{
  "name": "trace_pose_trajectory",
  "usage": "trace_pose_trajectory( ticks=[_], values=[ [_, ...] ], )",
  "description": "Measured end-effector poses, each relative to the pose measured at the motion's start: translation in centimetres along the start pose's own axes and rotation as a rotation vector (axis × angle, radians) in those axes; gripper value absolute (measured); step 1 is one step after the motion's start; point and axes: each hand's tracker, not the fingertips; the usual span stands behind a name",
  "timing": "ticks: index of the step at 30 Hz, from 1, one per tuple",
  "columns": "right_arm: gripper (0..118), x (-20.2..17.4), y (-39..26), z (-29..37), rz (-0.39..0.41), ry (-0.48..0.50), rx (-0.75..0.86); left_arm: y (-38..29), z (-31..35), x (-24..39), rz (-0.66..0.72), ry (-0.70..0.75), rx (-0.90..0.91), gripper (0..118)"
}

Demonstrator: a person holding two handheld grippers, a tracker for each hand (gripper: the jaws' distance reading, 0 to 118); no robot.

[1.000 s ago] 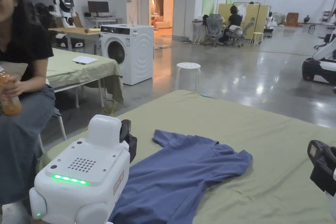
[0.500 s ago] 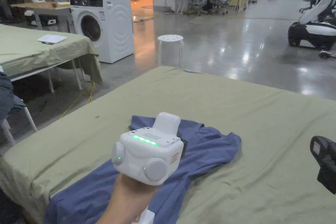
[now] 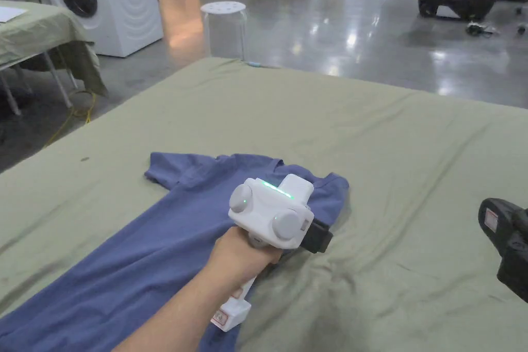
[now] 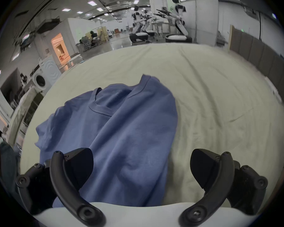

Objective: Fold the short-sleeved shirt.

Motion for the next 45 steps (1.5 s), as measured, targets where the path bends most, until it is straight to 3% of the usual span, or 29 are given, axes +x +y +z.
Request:
trace_pose_trajectory(
  ticks=[2,3,6,7,9,12,13,16,18,25,32,38,45],
  values=[
    [0,0.1,-0.4,-0.2,-0.007,0.000,-0.011,-0.4,-0.9,0.2,-0.061,0.070,-0.039,112],
    [0,0.2,-0.6,-0.3,-0.011,0.000,-0.015,-0.6,-1.4,0.1,-0.077,0.082,-0.066,104],
    [0,0.2,-0.8,0.0,-0.029,0.006,-0.019,-1.8,-2.3,-0.9,-0.042,0.061,-0.088,95],
    [0,0.2,-0.9,0.1,-0.032,0.008,-0.019,-2.0,-2.3,-1.2,0.021,0.028,-0.068,87],
    [0,0.2,-1.0,0.4,-0.033,0.011,-0.017,-1.8,-2.1,-2.0,0.156,-0.009,-0.096,49],
    [0,0.5,-1.1,0.9,-0.034,0.009,-0.017,-1.4,-0.8,-2.2,0.213,-0.030,-0.023,30],
    [0,0.6,-1.2,1.0,-0.035,0.011,-0.019,-1.2,-0.8,-2.3,0.218,-0.041,-0.024,19],
    [0,1.1,-1.4,1.4,-0.047,0.006,-0.025,-1.2,-0.7,-3.3,0.214,-0.030,-0.032,14],
    [0,1.4,-1.6,1.6,-0.056,0.002,-0.028,-1.3,-0.4,-4.2,0.315,-0.084,-0.014,9],
    [0,2.0,-2.2,1.9,-0.080,-0.011,-0.044,-0.9,1.8,-3.1,0.302,-0.094,0.035,7],
    [0,3.2,-1.6,4.8,-0.106,-0.038,-0.018,2.7,6.1,4.5,0.164,-0.149,0.186,7],
    [0,5.6,0.3,11.3,-0.125,-0.122,0.049,5.3,10.8,19.1,-0.116,-0.288,0.233,7],
    [0,9.1,2.0,22.8,-0.091,-0.328,0.115,-1.7,16.7,40.3,-0.349,-0.668,0.192,7]
  ],
)
